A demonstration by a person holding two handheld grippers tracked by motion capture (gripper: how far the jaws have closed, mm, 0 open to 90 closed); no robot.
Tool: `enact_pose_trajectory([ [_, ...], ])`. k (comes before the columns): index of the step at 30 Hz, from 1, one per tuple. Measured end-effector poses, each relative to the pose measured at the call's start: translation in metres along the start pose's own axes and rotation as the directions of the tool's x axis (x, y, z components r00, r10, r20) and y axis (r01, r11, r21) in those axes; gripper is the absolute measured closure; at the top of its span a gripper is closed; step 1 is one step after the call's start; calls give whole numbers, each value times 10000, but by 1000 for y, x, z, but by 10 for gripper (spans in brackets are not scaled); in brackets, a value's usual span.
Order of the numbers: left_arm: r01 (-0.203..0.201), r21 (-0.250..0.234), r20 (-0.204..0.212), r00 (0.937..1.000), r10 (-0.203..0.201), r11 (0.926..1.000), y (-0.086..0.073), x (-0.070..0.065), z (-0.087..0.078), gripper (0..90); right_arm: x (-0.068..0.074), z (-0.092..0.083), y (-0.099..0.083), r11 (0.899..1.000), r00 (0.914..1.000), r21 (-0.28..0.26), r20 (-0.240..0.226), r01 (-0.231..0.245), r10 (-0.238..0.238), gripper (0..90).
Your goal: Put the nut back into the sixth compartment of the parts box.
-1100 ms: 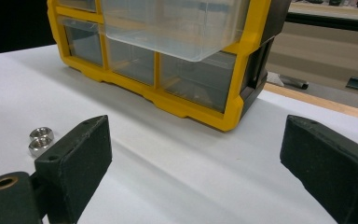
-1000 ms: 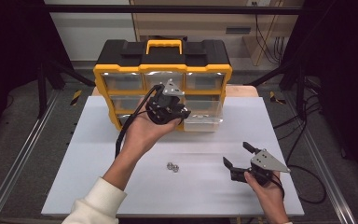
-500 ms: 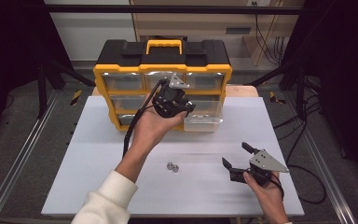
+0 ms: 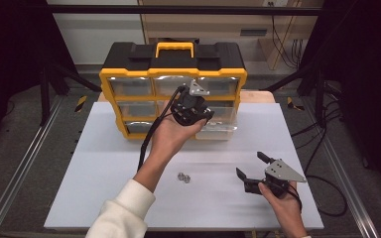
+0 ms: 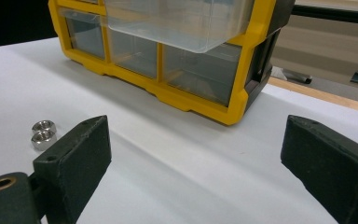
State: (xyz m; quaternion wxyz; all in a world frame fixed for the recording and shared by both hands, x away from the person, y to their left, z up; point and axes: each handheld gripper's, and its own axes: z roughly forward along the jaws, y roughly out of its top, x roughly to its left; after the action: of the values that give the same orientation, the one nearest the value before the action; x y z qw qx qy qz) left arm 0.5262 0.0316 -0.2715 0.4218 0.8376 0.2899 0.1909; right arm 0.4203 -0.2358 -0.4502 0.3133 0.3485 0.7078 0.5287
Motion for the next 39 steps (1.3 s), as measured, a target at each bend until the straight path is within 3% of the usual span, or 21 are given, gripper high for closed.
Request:
enact_pose_trajectory([
  [1, 0, 0, 0, 10000, 0, 10000, 0, 0, 0, 591, 0, 0, 0, 10000, 10000, 0, 0, 0, 0, 86],
  [2, 7, -388, -32, 10000, -8, 9992, 0, -2, -4, 526, 1, 0, 0, 10000, 10000, 61, 2, -18, 18, 83],
  [5, -105, -729, -29, 9999, 103, 9973, -2, -6, -11, 425, 1, 1, 0, 9999, 10000, 101, 15, -29, 28, 77],
  [7, -420, -646, -278, 9988, 403, 9970, -6, -9, -17, 366, 1, 1, 0, 9999, 10000, 108, 41, -34, 34, 72],
  [9, -492, -655, -362, 9982, 469, 9966, -13, -10, -23, 321, 1, 0, 0, 9999, 10000, 88, 19, -69, 69, 66],
  [16, -318, -571, -487, 9984, 290, 9979, -39, -6, -33, 179, 2, 1, 0, 9999, 10000, 101, 63, -67, 66, 56],
  [21, -311, -117, -439, 9986, 306, 9994, -62, -6, -35, 124, 1, 1, 0, 9999, 10000, 108, 14, -10, 10, 69],
  [29, -226, 130, -338, 9992, 230, 9997, -81, -4, -32, 89, 2, 0, 1, 10000, 10000, 21, -16, -29, 29, 64],
  [33, -594, 591, -322, 9976, 613, 9965, -97, -4, -29, 70, 1, 0, 1, 10000, 9999, -5, -115, -25, 25, 80],
  [39, -454, 658, -169, 9988, 466, 9968, -108, -2, -28, 57, 2, -2, 2, 9998, 9995, -171, -315, -60, 55, 82],
])
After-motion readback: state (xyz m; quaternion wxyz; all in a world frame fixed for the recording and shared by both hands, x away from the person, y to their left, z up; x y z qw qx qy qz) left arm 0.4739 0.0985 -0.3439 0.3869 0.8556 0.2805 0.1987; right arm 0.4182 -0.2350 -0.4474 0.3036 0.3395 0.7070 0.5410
